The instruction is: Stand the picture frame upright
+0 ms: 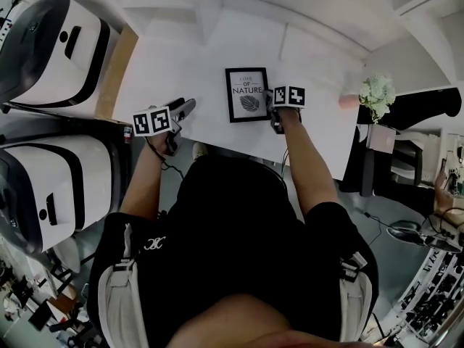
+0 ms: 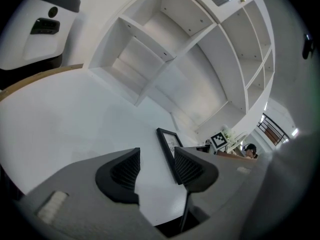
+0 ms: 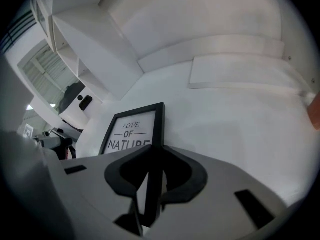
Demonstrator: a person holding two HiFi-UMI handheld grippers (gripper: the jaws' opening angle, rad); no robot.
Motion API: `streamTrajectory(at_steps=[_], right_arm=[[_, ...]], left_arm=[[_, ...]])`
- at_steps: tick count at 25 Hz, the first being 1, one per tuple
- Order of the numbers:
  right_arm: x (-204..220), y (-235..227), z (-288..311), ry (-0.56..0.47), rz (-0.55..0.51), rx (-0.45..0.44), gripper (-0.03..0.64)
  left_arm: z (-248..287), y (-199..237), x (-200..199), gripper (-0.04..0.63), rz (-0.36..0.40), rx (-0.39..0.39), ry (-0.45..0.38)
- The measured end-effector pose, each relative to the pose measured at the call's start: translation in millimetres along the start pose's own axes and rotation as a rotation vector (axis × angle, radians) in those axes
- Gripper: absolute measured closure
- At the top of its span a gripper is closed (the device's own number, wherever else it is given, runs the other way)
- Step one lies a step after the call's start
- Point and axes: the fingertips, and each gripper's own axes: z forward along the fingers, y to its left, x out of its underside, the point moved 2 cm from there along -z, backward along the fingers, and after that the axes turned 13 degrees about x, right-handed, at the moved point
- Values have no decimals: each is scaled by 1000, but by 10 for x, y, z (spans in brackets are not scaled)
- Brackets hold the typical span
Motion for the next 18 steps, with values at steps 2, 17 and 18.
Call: streamTrajectory(at_steps=[2,17,18], right_arm=[[-3,-18,3,7,37,-35,543],[-20,-71,13,53,174,-187,546],[-21,-68,9,53,173,-188,545]], left_arm=[[22,-2,2,373,-24,13,-9],[516,-169,-7,386,-249,165,-45],[573,-186,-12,389,-255,169,-39]])
